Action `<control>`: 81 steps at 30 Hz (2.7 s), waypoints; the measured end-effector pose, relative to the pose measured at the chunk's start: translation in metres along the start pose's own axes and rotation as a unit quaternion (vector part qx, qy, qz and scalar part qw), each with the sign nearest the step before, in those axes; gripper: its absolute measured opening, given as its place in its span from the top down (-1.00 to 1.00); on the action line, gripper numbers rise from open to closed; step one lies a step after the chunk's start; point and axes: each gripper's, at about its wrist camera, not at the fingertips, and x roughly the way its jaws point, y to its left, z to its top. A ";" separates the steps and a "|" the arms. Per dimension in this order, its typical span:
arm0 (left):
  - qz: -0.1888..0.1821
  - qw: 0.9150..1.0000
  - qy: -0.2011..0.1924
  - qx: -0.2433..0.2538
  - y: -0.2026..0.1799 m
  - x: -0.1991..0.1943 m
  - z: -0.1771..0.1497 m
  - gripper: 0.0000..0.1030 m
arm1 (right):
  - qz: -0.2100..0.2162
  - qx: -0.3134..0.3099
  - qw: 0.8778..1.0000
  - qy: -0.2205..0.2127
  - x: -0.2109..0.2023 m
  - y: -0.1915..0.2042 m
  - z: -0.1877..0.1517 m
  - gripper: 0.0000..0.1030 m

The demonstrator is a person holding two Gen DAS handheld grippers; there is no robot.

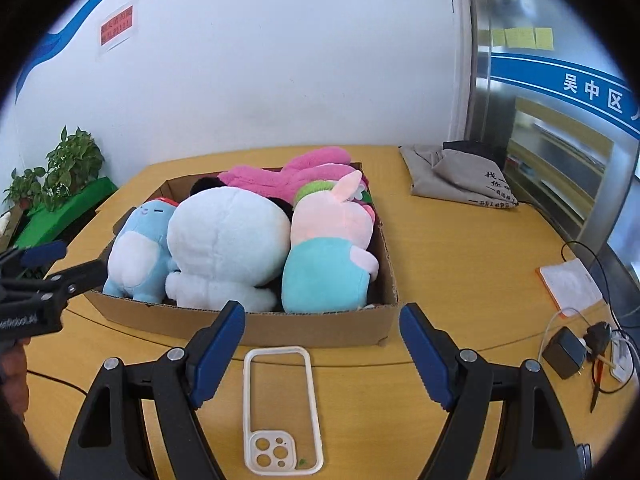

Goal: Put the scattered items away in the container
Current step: 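Open both tools and withdraw toward the white phone case, then grasp the white phone case frame with the right tool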

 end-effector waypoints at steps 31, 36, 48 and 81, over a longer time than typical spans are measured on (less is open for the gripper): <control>-0.057 0.997 0.031 -0.029 -0.009 -0.006 -0.042 -0.89 | -0.020 -0.019 0.999 0.028 -0.021 0.021 -0.021 -0.55; -0.068 0.996 0.040 -0.027 -0.015 -0.001 -0.041 -0.89 | -0.019 -0.016 0.999 0.030 -0.021 0.015 -0.023 -0.55; -0.130 0.985 0.114 -0.013 -0.050 0.051 -0.046 -0.89 | 0.002 -0.010 0.997 0.075 0.002 -0.012 -0.057 -0.55; -0.134 0.978 0.157 -0.007 -0.067 0.103 -0.042 0.74 | 0.078 -0.071 0.983 0.153 0.036 0.004 -0.110 0.92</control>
